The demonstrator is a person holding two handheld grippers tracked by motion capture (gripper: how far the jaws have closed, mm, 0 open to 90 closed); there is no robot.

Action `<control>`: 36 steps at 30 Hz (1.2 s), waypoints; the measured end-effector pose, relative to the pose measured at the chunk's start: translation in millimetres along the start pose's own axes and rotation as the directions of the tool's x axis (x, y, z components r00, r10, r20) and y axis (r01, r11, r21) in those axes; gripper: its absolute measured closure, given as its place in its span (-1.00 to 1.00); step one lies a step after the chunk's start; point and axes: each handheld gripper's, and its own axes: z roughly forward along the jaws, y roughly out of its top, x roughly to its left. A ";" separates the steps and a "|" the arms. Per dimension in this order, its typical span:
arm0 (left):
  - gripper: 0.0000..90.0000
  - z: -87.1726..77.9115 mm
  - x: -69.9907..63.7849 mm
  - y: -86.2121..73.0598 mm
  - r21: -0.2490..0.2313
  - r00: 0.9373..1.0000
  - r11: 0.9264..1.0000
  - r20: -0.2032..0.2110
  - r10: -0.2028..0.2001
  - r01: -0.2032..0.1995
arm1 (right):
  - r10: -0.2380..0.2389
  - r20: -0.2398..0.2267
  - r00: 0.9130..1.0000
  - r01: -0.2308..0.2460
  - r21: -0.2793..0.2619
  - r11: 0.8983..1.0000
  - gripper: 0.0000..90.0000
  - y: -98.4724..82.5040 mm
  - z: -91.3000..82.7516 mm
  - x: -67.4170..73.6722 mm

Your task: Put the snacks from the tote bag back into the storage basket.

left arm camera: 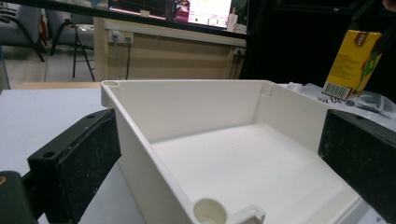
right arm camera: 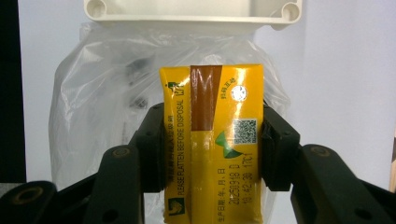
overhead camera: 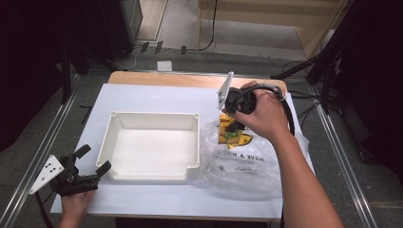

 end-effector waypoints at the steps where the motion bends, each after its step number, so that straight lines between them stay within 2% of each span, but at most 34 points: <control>1: -1.00 0.0 0.0 0.0 0.000 1.000 1.000 0.000 0.001 -0.001 | -0.010 0.000 1.000 0.010 -0.002 1.000 0.18 1.2 0.4 -0.6; 2: -1.00 0.0 0.0 0.0 0.000 1.000 1.000 0.000 0.000 0.000 | 0.001 0.001 1.000 -0.001 0.006 1.000 0.18 2.4 -0.1 0.3; 10: -1.00 -0.1 -0.1 0.0 0.000 1.000 1.000 0.001 0.000 0.000 | -0.024 0.006 1.000 0.024 -0.006 1.000 0.18 11.8 -0.4 -1.0; 11: -1.00 0.0 -0.2 0.0 0.000 1.000 1.000 0.001 0.001 -0.001 | -0.013 0.003 1.000 0.013 0.004 1.000 0.18 12.9 -1.0 0.0; 12: -1.00 0.0 -0.3 0.0 0.000 1.000 1.000 0.001 0.002 -0.002 | -0.027 0.005 1.000 0.028 -0.006 1.000 0.18 13.8 -0.3 -1.1; 14: -1.00 0.1 -0.4 0.0 0.001 1.000 1.000 0.001 0.003 -0.003 | -0.016 0.006 1.000 0.016 0.003 1.000 0.18 15.5 -1.3 -0.2; 20: -1.00 0.5 -0.8 -0.1 0.002 1.000 1.000 0.001 0.005 -0.005 | -0.031 0.009 0.999 0.031 -0.012 0.999 0.18 20.7 -3.4 -1.4; 22: -1.00 0.5 -0.9 0.0 0.003 1.000 1.000 0.001 0.007 -0.007 | -0.022 0.008 1.000 0.022 -0.006 1.000 0.18 22.3 -4.4 -0.6; 24: -1.00 0.5 -1.0 0.0 0.003 1.000 1.000 0.002 0.007 -0.007 | -0.037 0.010 0.999 0.037 -0.016 0.999 0.18 24.0 -4.1 -1.6; 30: -1.00 0.9 -1.4 0.0 0.004 1.000 1.000 0.003 0.009 -0.009 | -0.027 0.008 1.000 0.027 -0.012 1.000 0.18 29.2 -5.3 -0.8; 33: -1.00 1.1 -1.7 0.0 0.004 1.000 1.000 0.002 0.009 -0.009 | -0.030 0.005 1.000 0.030 -0.016 0.999 0.18 32.1 -4.9 -1.0; 34: -1.00 1.2 -1.8 -0.1 0.004 1.000 1.000 0.002 0.010 -0.010 | -0.045 0.008 0.999 0.045 -0.022 0.999 0.18 33.2 -4.5 -2.0; 35: -1.00 1.2 -1.8 -0.1 0.004 1.000 1.000 0.002 0.010 -0.010 | -0.032 0.005 0.999 0.032 -0.018 0.999 0.18 34.0 -4.7 -1.1; 36: -1.00 1.1 -1.8 0.0 0.006 1.000 1.000 0.002 0.012 -0.012 | -0.038 0.006 0.999 0.039 -0.020 0.999 0.18 35.0 -4.5 -1.6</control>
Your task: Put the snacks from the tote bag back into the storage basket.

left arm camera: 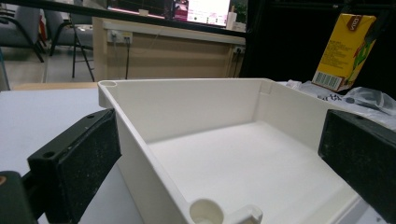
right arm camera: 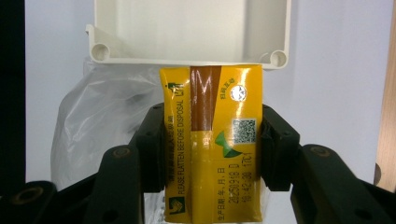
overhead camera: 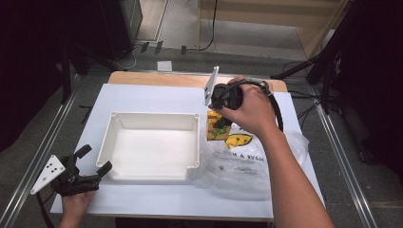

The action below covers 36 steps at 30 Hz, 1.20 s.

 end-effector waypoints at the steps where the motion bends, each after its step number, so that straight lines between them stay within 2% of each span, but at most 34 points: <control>1: -1.00 0.1 -0.1 0.0 0.000 1.000 1.000 0.000 0.000 0.000 | -0.001 0.000 1.000 0.001 0.000 1.000 0.18 0.8 0.2 0.0; 13: -1.00 1.1 -1.1 0.0 0.004 1.000 1.000 0.002 0.006 -0.006 | -0.012 0.004 1.000 0.012 -0.012 1.000 0.19 9.3 3.2 -1.8; 15: -1.00 1.2 -1.2 0.0 0.005 1.000 1.000 0.003 0.009 -0.009 | 0.004 0.002 1.000 -0.004 -0.010 1.000 0.19 10.5 2.6 -1.4; 17: -1.00 1.4 -1.5 0.0 0.007 1.000 1.000 0.000 0.010 -0.010 | -0.010 0.003 1.000 0.010 -0.020 1.000 0.18 12.2 2.8 -2.5; 23: -1.00 1.7 -1.8 0.0 0.009 1.000 1.000 -0.001 0.012 -0.012 | 0.004 0.000 1.000 -0.004 -0.010 1.000 0.18 17.8 0.8 -1.4; 24: -1.00 1.7 -1.8 0.0 0.010 1.000 1.000 -0.001 0.013 -0.013 | -0.009 0.001 1.000 0.009 -0.015 1.000 0.18 19.0 0.8 -2.2; 31: -1.00 2.1 -2.3 -0.1 0.012 1.000 1.000 -0.001 0.018 -0.018 | -0.004 -0.005 1.000 0.004 -0.020 1.000 0.19 26.5 1.1 -2.2; 35: -1.00 2.1 -2.3 -0.1 0.012 1.000 1.000 -0.002 0.017 -0.017 | -0.023 -0.007 1.000 0.023 -0.032 0.999 0.19 31.0 2.8 -3.4; 36: -1.00 2.1 -2.3 0.0 0.013 1.000 1.000 -0.002 0.018 -0.018 | -0.014 -0.010 1.000 0.014 -0.024 1.000 0.19 32.1 2.6 -2.6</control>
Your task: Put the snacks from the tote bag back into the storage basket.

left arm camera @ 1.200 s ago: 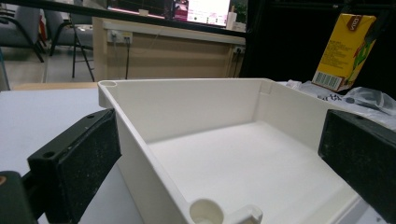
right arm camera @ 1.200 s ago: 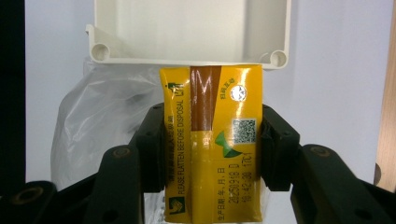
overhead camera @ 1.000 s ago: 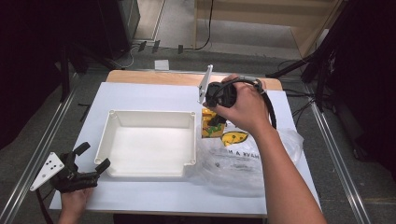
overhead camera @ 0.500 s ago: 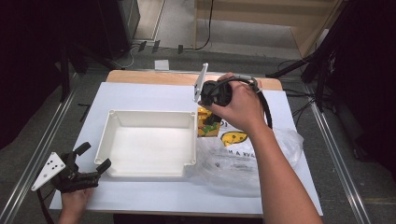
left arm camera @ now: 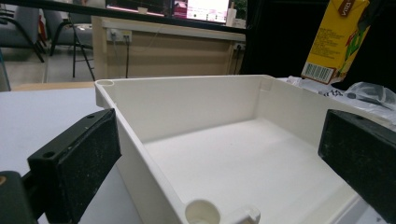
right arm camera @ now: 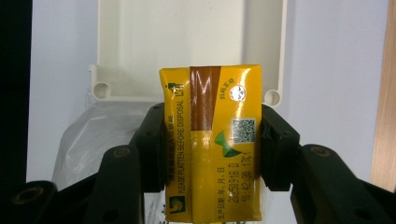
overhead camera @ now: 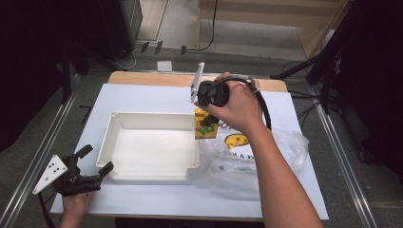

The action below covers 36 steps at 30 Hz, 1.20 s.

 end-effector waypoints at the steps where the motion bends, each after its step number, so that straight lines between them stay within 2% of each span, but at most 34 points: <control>1: -1.00 0.0 -0.1 0.0 -0.001 1.000 1.000 0.000 -0.001 0.001 | -0.002 -0.001 1.000 0.002 0.001 1.000 0.19 0.9 0.4 -0.1; 22: -1.00 0.0 -0.1 0.0 -0.002 1.000 1.000 0.002 0.001 -0.001 | -0.008 -0.004 1.000 0.008 0.007 1.000 0.19 19.7 11.9 -2.3; 36: -1.00 0.2 -0.5 0.1 -0.001 1.000 1.000 0.001 0.002 -0.002 | -0.009 -0.018 1.000 0.009 -0.008 1.000 0.19 34.4 21.0 -4.6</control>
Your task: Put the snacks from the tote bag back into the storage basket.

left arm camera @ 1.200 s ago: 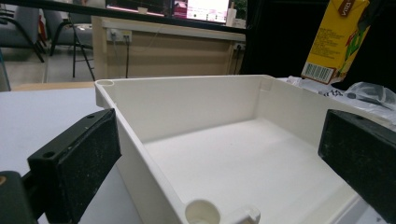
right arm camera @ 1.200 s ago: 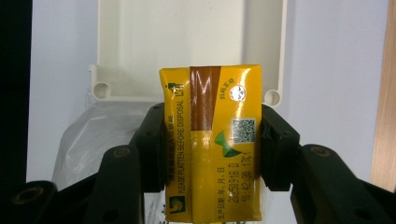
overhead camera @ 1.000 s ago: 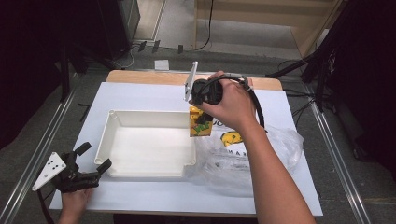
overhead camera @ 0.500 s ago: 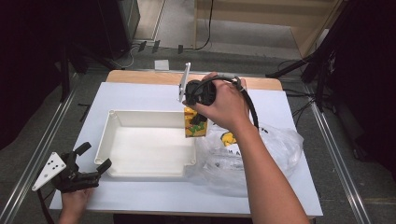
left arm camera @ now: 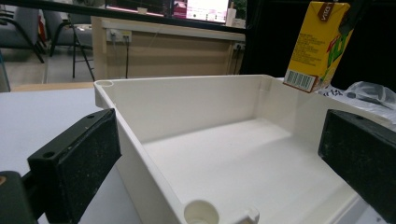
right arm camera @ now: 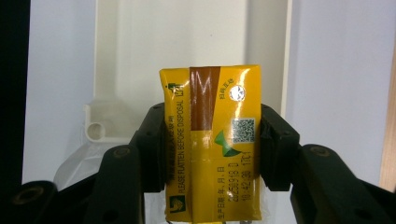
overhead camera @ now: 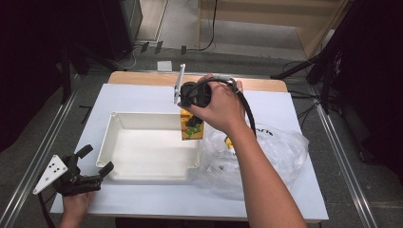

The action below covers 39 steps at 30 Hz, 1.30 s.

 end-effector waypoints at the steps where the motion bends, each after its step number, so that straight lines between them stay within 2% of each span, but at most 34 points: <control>1: -1.00 -0.2 0.1 0.0 0.002 1.000 1.000 0.001 0.002 -0.002 | 0.001 -0.003 1.000 -0.001 0.004 1.000 0.19 1.1 0.7 -0.1; 9: -1.00 0.2 -0.1 0.0 0.001 1.000 1.000 0.000 0.005 -0.005 | 0.015 -0.006 1.000 -0.015 0.009 1.000 0.19 6.8 5.2 -1.4; 14: -1.00 0.3 -0.4 0.0 0.002 1.000 1.000 0.000 0.006 -0.006 | -0.001 -0.008 1.000 0.001 0.000 1.000 0.19 10.7 8.7 -2.4; 16: -1.00 0.3 -0.5 0.0 0.002 1.000 1.000 0.001 0.007 -0.007 | 0.013 -0.011 1.000 -0.013 0.008 1.000 0.19 11.8 9.7 -1.7; 20: -1.00 0.4 -0.5 0.0 0.002 1.000 1.000 0.000 0.007 -0.007 | 0.007 -0.011 1.000 -0.007 0.008 1.000 0.19 13.6 12.6 -2.5; 39: -1.00 0.8 -1.0 0.0 0.007 1.000 1.000 -0.002 0.010 -0.010 | 0.012 -0.024 1.000 -0.011 0.016 1.000 0.19 8.7 29.9 -3.5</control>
